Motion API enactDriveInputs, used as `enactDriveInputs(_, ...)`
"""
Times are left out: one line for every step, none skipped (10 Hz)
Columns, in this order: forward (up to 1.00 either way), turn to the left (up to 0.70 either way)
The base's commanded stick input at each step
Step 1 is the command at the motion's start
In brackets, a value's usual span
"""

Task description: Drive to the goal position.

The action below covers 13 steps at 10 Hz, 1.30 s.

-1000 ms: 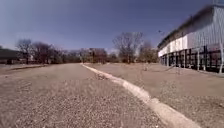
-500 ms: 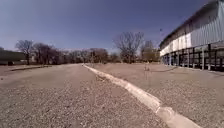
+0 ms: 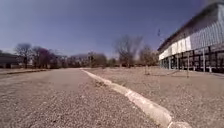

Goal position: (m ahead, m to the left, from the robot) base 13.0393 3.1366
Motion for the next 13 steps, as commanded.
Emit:
enactDriveInputs(0.70,0.00)
enactDriveInputs(0.70,0.19)
enactDriveInputs(0.70,0.32)
enactDriveInputs(0.70,0.34)
enactDriveInputs(0.70,0.33)
enactDriveInputs(0.70,0.00)
enactDriveInputs(0.70,0.00)
enactDriveInputs(0.70,0.00)
enactDriveInputs(0.70,0.00)
enactDriveInputs(0.70,0.00)
enactDriveInputs(0.70,0.00)
enactDriveInputs(0.70,0.00)
enactDriveInputs(0.70,0.00)
